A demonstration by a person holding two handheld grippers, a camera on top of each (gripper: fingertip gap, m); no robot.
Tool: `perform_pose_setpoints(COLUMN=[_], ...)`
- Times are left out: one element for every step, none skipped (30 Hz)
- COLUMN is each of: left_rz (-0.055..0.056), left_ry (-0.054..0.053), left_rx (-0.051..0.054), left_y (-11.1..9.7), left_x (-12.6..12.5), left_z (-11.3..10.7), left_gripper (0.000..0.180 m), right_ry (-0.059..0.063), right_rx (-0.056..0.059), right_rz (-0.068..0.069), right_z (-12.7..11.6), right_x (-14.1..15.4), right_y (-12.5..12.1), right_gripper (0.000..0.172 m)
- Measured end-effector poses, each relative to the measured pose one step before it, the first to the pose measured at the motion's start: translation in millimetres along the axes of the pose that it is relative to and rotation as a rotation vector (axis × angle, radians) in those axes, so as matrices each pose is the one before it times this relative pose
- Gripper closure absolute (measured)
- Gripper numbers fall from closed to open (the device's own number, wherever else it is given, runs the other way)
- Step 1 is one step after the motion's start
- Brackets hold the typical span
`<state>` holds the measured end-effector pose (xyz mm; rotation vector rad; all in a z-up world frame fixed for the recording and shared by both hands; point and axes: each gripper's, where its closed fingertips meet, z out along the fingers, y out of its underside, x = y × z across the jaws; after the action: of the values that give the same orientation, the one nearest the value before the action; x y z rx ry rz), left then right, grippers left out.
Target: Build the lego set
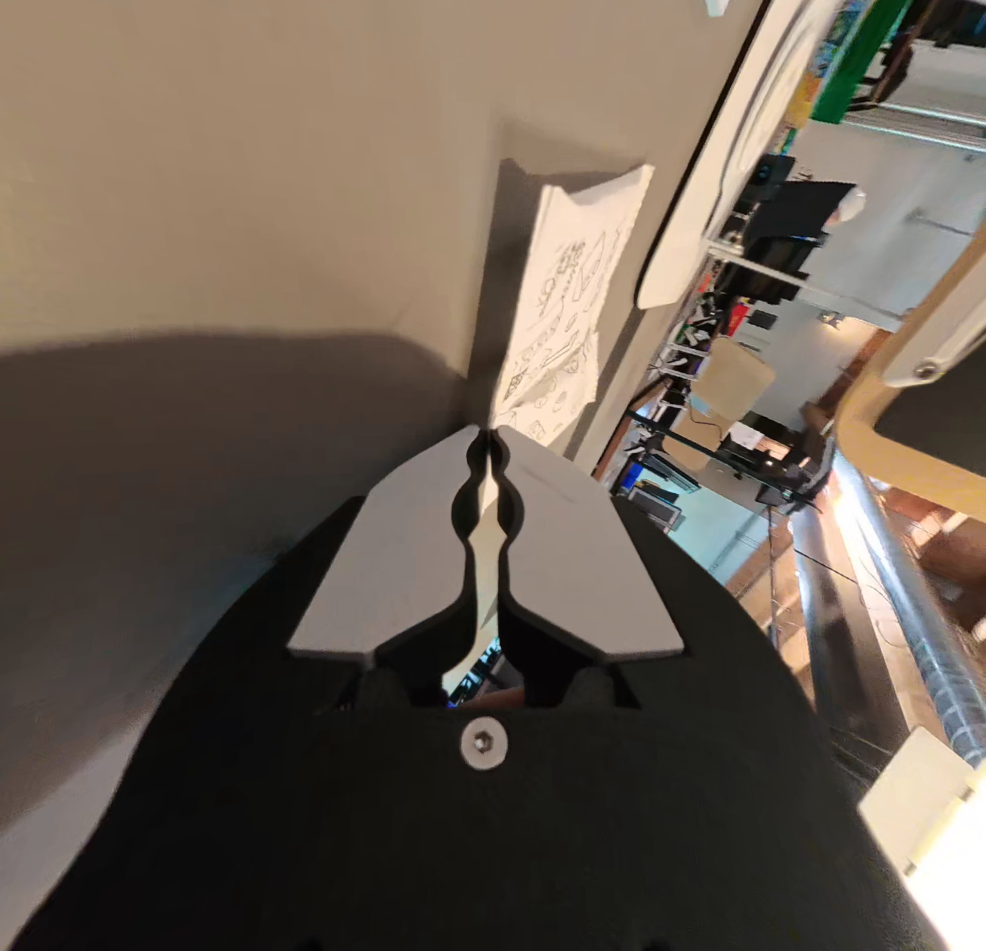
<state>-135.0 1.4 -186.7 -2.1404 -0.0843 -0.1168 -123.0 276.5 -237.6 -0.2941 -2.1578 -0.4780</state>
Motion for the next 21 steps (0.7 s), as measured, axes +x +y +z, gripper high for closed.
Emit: perform_pose_setpoints(left_rz=[-0.0003, 0.0015, 0.0025, 0.0017, 0.0003, 0.0008, 0.0021, 0.0021, 0.0015, 0.0003, 0.0007, 0.0021, 0.0037, 0.0043, 0.0037, 0.003, 0.003, 0.0044, 0.0052, 0.0044, 0.0025], left_ry=[0.0012, 0.0002, -0.0003, 0.0002, 0.0, -0.0004, -0.0006, 0.0003, 0.0013, 0.0009, 0.0008, 0.0008, 0.0006, -0.0002, -0.0006, 0.0002, 0.001, 0.0012, 0.0012, 0.001, 0.0027], left_rx=[-0.0006, -0.0011, -0.0006, -0.0003, -0.0011, -0.0009, 0.0015, 0.0037, 0.004, 0.0037, 0.004, 0.0033, 0.0023, 0.0011, -0.0004, -0.0001, 0.0012, 0.0034, 0.0048, 0.0068, 0.0082], left_y=[0.14, 0.25, 0.15, -0.02, 0.11, -0.09, -0.57, -0.9, -1.03, -1.07, -1.09, -0.95, -0.77, -0.63, -0.48, -0.6, -0.99, -1.36, -1.76, -2.13, -2.23], left_x=[0.15, 0.29, 0.27, 0.3, 0.18, 0.11, 0.34, 0.57, 0.76, 0.59, 0.75, 0.94, 0.99, 0.93, 0.71, 0.88, 1.21, 1.38, 1.43, 1.4, 1.44], left_z=[0.23, 0.22, 0.12, 0.16, 0.02, -0.08, -0.5, -0.61, -0.64, -0.59, -0.56, -0.45, -0.36, -0.22, -0.12, -0.15, -0.43, -0.67, -0.8, -1.07, -1.01], left_gripper=[0.147, 0.147, 0.147, 0.147, 0.147, 0.147, 0.147, 0.147, 0.147, 0.147, 0.147, 0.147, 0.147, 0.147, 0.147, 0.147, 0.147, 0.147, 0.147, 0.147, 0.147], right_ry=[0.0306, 0.0352, 0.0405, 0.0454, 0.0509, 0.0516, 0.0476, 0.0438, 0.0346, 0.0213, 0.0089, 0.0038, 0.0055, -0.0014, -0.0195, -0.0306, -0.0259, -0.0219, -0.0295, -0.047, -0.0608], right_rx=[0.0042, 0.0011, -0.0043, -0.0069, -0.0061, -0.0053, -0.0071, -0.0099, -0.0161, -0.0238, -0.0306, -0.0398, -0.0485, -0.0558, -0.0549, -0.0516, -0.0532, -0.0441, -0.0257, -0.0242, -0.0432], right_rz=[0.0141, 0.0123, 0.0068, 0.0026, 0.0041, 0.011, 0.0181, 0.0225, 0.0218, 0.0174, 0.016, 0.018, 0.0184, 0.0172, 0.014, 0.0148, 0.0212, 0.0248, 0.0236, 0.0219, 0.0233], right_z=[-2.13, -3.65, -5.22, -7.21, -9.24, -11.12, -12.41, -13.45, -13.8, -13.73, -13.19, -12.44, -11.77, -10.59, -9.42, -7.99, -6.23, -4.42, -2.66, -0.34, 2.61], right_x=[3.09, 4.13, 5.35, 6.51, 8.02, 9.05, 9.66, 10.04, 9.91, 8.69, 7.65, 7.46, 7.83, 7.1, 4.09, 1.26, 0.27, -0.88, -4.12, -8.36, -11.18], right_y=[-1.7, -0.8, 0.44, 1.12, 1.55, 2.35, 3.92, 6.24, 9.43, 13.49, 18.07, 23.21, 27.88, 31.64, 32.96, 32.68, 31.34, 27.18, 20.77, 16.54, 15.39], right_gripper=[0.171, 0.171, 0.171, 0.171, 0.172, 0.172, 0.172, 0.172, 0.172, 0.172, 0.172, 0.171, 0.172, 0.171, 0.171, 0.172, 0.172, 0.171, 0.172, 0.172, 0.171])
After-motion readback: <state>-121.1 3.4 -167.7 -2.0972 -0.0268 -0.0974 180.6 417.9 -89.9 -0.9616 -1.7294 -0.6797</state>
